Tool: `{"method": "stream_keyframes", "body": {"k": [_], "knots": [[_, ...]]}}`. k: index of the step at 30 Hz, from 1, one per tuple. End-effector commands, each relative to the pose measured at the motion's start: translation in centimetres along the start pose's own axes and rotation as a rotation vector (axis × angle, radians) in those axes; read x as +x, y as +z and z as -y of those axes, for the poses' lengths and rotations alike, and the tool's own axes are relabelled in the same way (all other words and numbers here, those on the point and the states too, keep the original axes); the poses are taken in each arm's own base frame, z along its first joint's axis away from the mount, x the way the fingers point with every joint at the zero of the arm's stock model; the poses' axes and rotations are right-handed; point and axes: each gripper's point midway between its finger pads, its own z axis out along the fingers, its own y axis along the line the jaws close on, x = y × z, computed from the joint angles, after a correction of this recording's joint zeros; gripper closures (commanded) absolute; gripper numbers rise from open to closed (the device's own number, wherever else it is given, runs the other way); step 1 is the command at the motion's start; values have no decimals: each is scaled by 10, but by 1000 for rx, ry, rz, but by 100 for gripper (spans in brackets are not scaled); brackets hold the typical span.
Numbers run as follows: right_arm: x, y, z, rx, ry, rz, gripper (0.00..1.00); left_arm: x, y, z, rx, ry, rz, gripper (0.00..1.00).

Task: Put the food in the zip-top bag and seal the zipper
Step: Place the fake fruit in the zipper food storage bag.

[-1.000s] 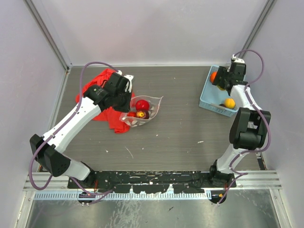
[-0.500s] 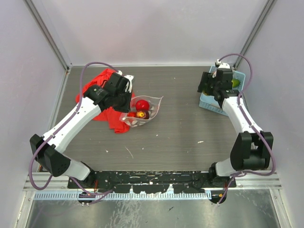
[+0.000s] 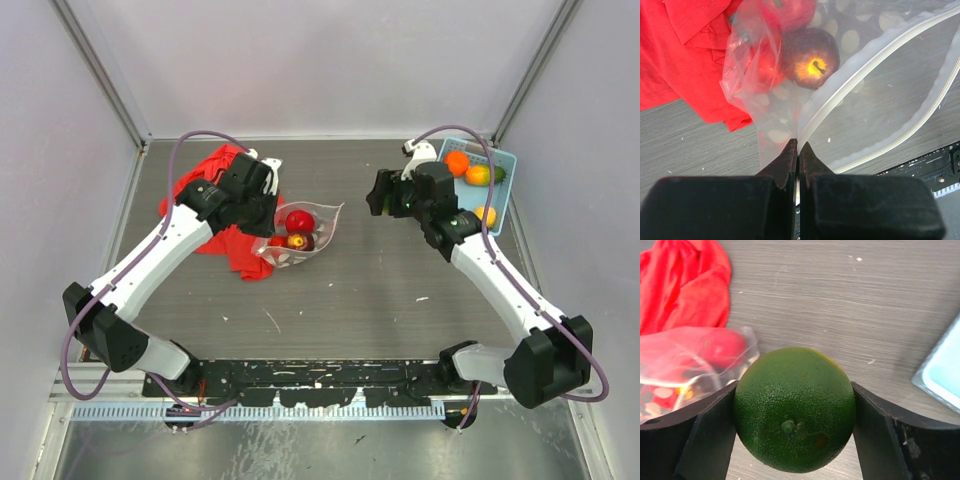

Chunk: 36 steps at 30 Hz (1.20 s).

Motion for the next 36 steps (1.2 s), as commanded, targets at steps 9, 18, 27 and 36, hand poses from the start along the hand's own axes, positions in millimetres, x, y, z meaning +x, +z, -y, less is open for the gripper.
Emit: {"method": "stream_keyframes", "body": {"k": [9, 18, 27, 36], "knots": [[-45, -43, -126, -360, -109, 246, 45, -14, -6, 8, 45, -10, 60, 100], [-28, -55, -193, -587, -128, 232, 45, -14, -7, 8, 47, -9, 61, 100], [-1, -34, -221, -671, -100, 149, 44, -14, -6, 9, 50, -9, 60, 100], [17, 0, -217, -575, -35, 67, 43, -13, -6, 10, 55, -8, 58, 100]]}}
